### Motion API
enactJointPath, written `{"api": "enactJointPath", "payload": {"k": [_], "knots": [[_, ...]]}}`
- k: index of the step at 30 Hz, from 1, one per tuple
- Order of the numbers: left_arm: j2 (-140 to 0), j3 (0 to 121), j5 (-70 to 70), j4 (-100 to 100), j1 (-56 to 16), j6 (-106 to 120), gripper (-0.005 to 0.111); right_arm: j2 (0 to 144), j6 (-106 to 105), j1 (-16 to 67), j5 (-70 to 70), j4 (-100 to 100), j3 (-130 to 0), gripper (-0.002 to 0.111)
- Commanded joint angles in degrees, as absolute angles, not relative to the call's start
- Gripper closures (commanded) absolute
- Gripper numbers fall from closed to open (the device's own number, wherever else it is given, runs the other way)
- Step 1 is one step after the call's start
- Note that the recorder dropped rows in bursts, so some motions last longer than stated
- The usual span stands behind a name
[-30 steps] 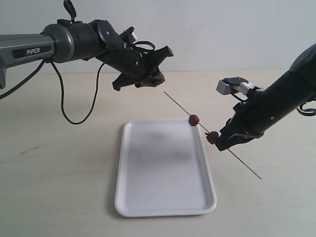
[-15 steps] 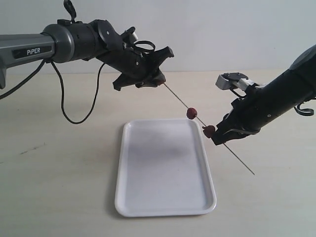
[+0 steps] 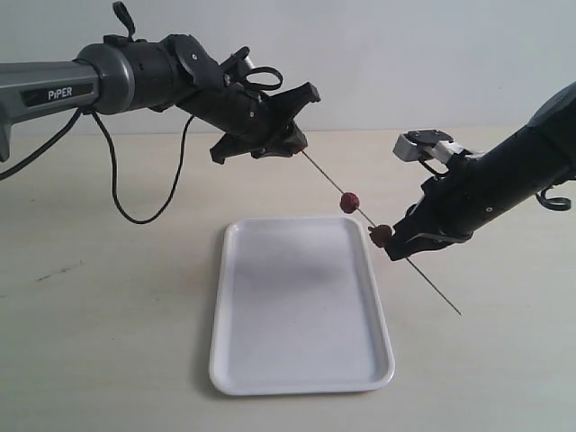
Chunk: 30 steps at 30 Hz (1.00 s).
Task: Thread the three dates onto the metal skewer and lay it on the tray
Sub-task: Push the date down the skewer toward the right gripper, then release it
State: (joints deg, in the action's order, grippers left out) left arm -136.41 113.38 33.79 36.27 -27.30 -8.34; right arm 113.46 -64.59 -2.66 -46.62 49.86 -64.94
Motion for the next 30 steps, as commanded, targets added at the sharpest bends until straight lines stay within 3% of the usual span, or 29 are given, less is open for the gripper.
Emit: {"api": "enactJointPath", "payload": {"k": [1, 30], "knots": [[-135.60, 113.23, 34.38, 37.03, -27.42, -7.75, 0.080, 113.28, -67.05, -2.74, -45.46, 53.38, -64.93, 0.108], [-135.60, 113.23, 33.99, 37.24, -29.50, -5.99, 0.080, 113.50, -77.47, -2.74, -40.60, 69.83, -64.93, 0.108]]}}
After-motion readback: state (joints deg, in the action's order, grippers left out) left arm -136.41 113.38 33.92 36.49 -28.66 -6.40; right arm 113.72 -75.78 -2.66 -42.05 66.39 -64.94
